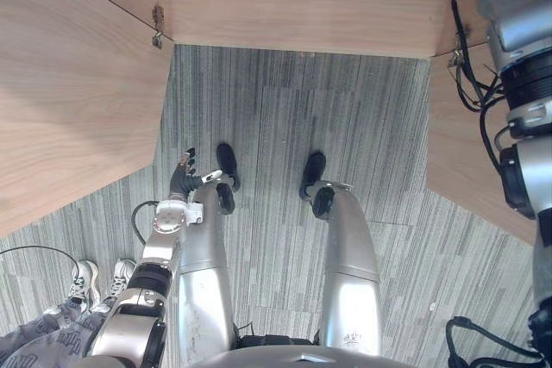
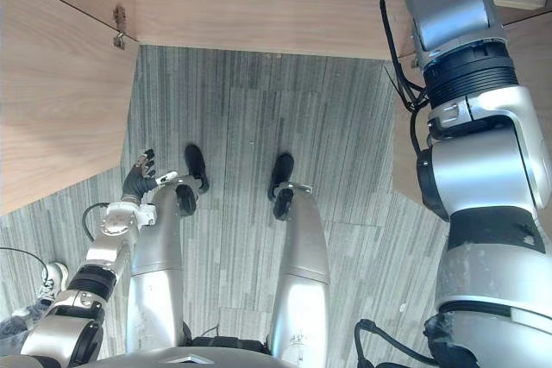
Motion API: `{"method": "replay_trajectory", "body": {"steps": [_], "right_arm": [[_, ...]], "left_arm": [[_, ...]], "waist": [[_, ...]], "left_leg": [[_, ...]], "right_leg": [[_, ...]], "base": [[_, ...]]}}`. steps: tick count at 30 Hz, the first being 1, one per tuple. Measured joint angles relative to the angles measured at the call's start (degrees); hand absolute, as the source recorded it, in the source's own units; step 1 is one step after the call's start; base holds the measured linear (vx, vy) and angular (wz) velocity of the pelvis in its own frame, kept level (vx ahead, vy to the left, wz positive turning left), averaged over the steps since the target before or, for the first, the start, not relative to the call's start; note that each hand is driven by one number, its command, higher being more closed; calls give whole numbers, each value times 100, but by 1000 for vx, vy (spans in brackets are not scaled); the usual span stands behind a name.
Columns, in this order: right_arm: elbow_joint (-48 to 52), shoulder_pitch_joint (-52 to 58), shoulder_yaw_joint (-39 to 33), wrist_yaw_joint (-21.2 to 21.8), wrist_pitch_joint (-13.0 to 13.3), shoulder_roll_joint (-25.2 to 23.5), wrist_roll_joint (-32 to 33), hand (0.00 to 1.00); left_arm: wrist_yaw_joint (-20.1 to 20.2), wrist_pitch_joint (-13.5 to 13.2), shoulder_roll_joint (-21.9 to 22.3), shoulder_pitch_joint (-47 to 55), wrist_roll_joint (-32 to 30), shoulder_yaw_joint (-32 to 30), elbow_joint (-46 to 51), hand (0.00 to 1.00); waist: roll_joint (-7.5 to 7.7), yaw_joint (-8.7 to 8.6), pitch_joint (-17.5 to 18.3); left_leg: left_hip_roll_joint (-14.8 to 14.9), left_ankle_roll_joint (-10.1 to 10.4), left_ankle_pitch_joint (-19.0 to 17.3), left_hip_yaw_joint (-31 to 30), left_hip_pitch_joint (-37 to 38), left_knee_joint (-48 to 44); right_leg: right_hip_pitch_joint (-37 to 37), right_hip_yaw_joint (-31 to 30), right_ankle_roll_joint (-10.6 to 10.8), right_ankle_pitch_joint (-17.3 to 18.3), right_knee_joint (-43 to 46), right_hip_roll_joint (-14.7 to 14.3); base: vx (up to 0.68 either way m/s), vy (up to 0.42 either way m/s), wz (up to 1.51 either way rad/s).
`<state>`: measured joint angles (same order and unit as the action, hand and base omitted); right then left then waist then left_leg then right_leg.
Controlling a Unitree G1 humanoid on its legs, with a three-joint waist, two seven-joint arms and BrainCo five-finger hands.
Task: Walk over to the cabinet, pick up the folder, carry it to the office cabinet, place the folder inside the office cabinet, then close the office cabinet door
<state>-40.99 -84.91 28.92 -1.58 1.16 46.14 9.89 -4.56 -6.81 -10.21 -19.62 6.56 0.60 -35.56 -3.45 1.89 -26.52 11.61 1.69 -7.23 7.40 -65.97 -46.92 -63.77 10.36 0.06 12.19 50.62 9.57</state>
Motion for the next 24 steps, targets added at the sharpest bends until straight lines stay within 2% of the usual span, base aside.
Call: {"method": "replay_trajectory", "body": {"steps": [7,8,11,13,14,16,21,24], "right_arm": [[827,613,-168,-1,44,169,217,0],[1083,894,-456,-41,81,138,217,100],[1403,1459,-1164,-218,129,-103,215,100],[1767,2003,-2027,-676,131,-639,215,100],[1849,2119,-2207,-762,136,-785,214,100],[2167,2470,-2824,-1187,154,-1404,216,100],[2451,2662,-3513,-2065,307,-2445,224,100],[2466,2695,-3710,-2408,410,-2717,275,100]], "left_arm": [[1,2,-1,43,-4,-10,17,0],[1,2,9,89,-5,-39,68,0],[-8,8,23,166,-7,-91,86,0],[-40,13,145,227,-31,-239,119,0],[-56,13,195,239,-54,-301,124,0],[-137,23,306,250,-77,-341,128,0],[-367,44,503,256,-125,-502,316,0],[-472,46,515,256,-126,-520,346,0]], "waist": [[4,17,-1],[5,20,-1],[6,-2,-1],[7,-25,-2],[7,-34,-2],[8,-56,-2],[11,-58,-4],[11,-54,-4]], "left_leg": [[8,-7,-9,-5,-13,-16],[20,-6,-9,-18,-25,-17],[28,-5,-9,-39,-40,-18],[39,0,-13,-50,-48,-27],[48,2,-14,-51,-55,-34],[79,18,-26,-64,-104,-84],[104,26,-29,-13,-162,-154],[115,40,-40,-70,-204,-235]], "right_leg": [[-2,0,10,-2,-16,-14],[-2,2,20,-9,-40,-38],[-10,2,24,-11,-52,-58],[-37,-14,24,-11,-45,-75],[-44,-13,24,-11,-43,-82],[-97,-14,20,-5,2,-105],[-254,-99,-4,17,157,-109],[-269,-96,24,90,240,-134]], "base": [[-3,-1,-1],[-17,-5,-4],[-5,-2,-1],[-12,-13,-5],[-20,-13,-7],[-20,-10,-5],[-34,-12,-3],[-47,-17,2]]}}
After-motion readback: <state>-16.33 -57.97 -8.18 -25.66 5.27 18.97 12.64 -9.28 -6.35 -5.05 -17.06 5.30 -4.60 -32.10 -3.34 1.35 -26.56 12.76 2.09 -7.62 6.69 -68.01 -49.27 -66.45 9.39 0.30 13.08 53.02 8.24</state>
